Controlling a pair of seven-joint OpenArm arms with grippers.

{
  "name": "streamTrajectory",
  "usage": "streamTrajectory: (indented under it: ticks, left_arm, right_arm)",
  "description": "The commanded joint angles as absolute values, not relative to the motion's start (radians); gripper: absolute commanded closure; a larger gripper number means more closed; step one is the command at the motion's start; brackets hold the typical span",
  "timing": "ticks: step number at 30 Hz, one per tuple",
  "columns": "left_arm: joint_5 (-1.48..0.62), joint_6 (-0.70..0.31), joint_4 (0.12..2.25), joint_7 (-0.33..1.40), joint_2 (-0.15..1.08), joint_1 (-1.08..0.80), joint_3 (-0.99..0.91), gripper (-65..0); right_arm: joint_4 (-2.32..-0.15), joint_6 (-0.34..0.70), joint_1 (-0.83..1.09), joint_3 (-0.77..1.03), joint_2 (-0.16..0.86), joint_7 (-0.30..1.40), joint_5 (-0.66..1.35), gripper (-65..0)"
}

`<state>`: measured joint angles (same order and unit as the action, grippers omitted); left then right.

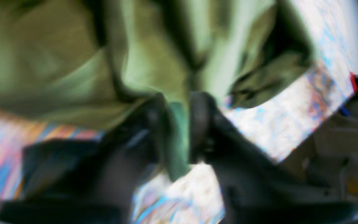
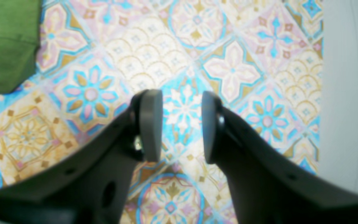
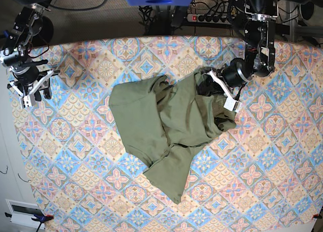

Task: Layout the t-shirt on the table in an organized manner, then fold the t-shirt properly
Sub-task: 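Drag the held shirt edge with the left gripper toward the left arm, then release the shirt with the left gripper and lift it away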

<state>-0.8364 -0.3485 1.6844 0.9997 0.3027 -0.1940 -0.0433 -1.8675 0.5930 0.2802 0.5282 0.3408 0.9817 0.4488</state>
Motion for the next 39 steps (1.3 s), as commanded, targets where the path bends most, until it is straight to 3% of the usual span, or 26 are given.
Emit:
streamTrajectory:
  ticks: [1, 15, 17, 21, 25, 27, 31, 35, 37, 39]
  left_arm:
    - [-0.848, -0.352, 1.681, 0.986, 0.312, -0.18, -0.05, 0.0]
    - [-0.92, -0.354, 1.81, 1.02, 0.315, -0.173, -0.067, -0.3]
    - [-0.92, -0.352, 1.813, 1.021, 0.314, -0.209, -0.087, -6.6]
    - [-0.921, -0.352, 1.811, 1.027, 0.312, -0.269, -0.15, -26.2]
    - [-0.921, -0.352, 1.779, 1.021, 0.308, -0.295, -0.151, -40.3]
    - [-0.92, -0.354, 1.728, 1.021, 0.286, -0.288, -0.151, -43.8]
    - [-0.917, -0.355, 1.661, 1.027, 0.251, -0.249, -0.145, -41.8]
    - [-0.912, -0.355, 1.607, 1.021, 0.236, -0.209, -0.081, -34.7]
    - [-0.914, -0.355, 1.603, 1.021, 0.236, -0.193, -0.044, -24.7]
    - [-0.921, -0.355, 1.603, 1.021, 0.236, -0.188, -0.033, -8.5]
  right_arm:
    - [-1.885, 0.591, 0.272, 0.536, 0.361, 0.96, 0.456, -20.3]
    - [-1.885, 0.591, 0.271, 0.536, 0.361, 0.958, 0.456, -20.3]
    - [-1.885, 0.591, 0.271, 0.536, 0.361, 0.958, 0.456, -20.3]
    - [-1.885, 0.591, 0.271, 0.536, 0.361, 0.96, 0.456, -20.3]
    - [-1.885, 0.591, 0.271, 0.536, 0.361, 0.96, 0.456, -20.3]
    - [-1.885, 0.591, 0.271, 0.536, 0.361, 0.96, 0.456, -20.3]
    - [-1.885, 0.591, 0.271, 0.536, 0.361, 0.963, 0.456, -20.3]
    - [-1.885, 0.591, 0.271, 0.536, 0.361, 0.961, 0.456, -20.3]
    - [-1.885, 0.591, 0.271, 0.538, 0.361, 0.96, 0.456, -20.3]
    - [-1.885, 0.591, 0.271, 0.538, 0.361, 0.96, 0.456, -20.3]
